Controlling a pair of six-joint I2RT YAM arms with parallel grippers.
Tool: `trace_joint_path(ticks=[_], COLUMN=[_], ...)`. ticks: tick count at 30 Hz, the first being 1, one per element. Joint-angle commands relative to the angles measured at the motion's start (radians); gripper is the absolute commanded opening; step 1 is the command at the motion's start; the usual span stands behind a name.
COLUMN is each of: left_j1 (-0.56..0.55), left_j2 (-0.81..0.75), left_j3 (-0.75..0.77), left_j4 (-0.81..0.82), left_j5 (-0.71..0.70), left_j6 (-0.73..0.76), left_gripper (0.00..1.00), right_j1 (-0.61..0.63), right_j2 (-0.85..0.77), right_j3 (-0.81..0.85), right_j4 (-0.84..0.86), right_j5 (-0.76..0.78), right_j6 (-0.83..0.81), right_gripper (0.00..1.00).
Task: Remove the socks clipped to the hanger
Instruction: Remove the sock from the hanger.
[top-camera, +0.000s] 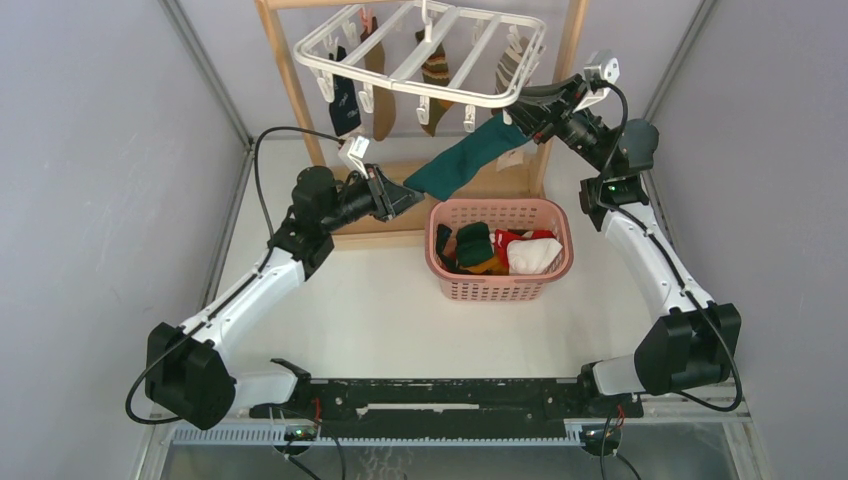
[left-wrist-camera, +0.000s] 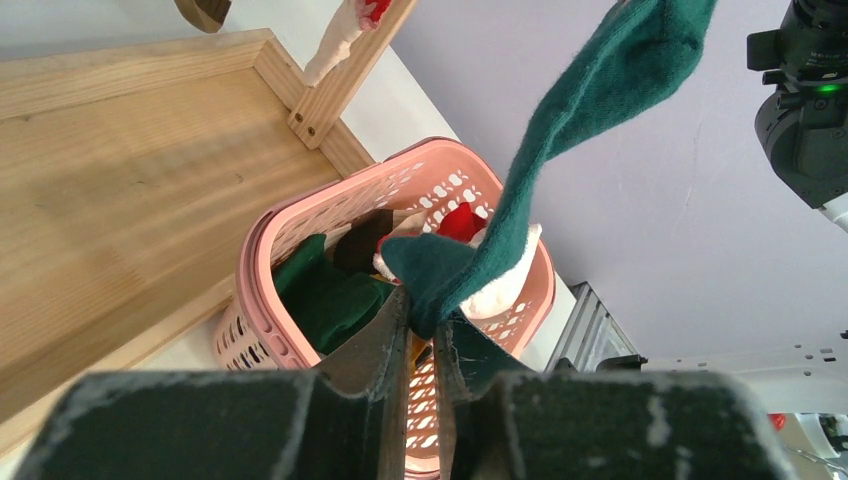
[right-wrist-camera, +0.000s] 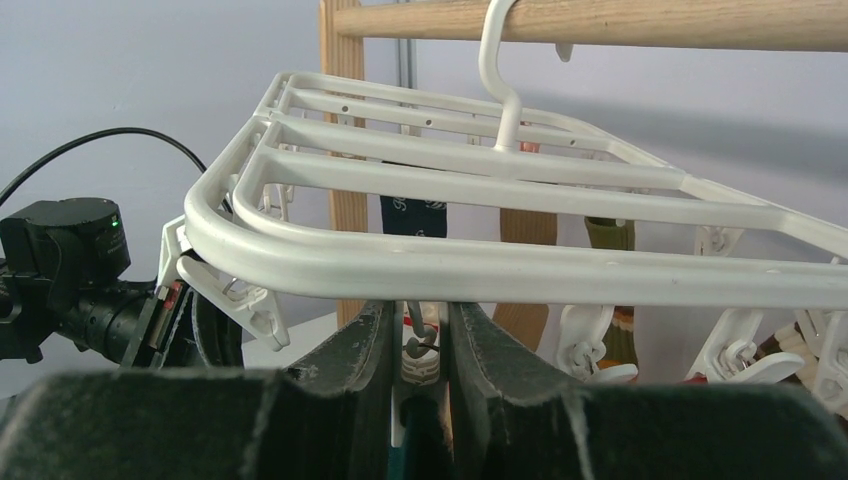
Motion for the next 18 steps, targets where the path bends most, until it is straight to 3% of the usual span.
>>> trace_joint_path(ticks=[1,2,18], left_j1=[0.012,0.011,0.017], left_j2=[-0.009,-0.008,-0.066], left_j3=[0.074,0.073,0.030], left_j4=[0.046,0.046,0.029], left_j5=[0.024,0.025,0.011], left_j6=[-0.005,-0.005,-0.011], left_gripper=[0.17,0.17,0.16], right_j1=[0.007,0.007,0.002], right_j2=[-0.005,-0.004,-0.011], right_j3=[0.048,0.049,0.032], right_j4=[0.017,0.014,-0.010], right_j5=[0.009,0.009,0.011], right_j6=[-0.004,-0.004,0.002], right_gripper=[0.05,0.00,0.00])
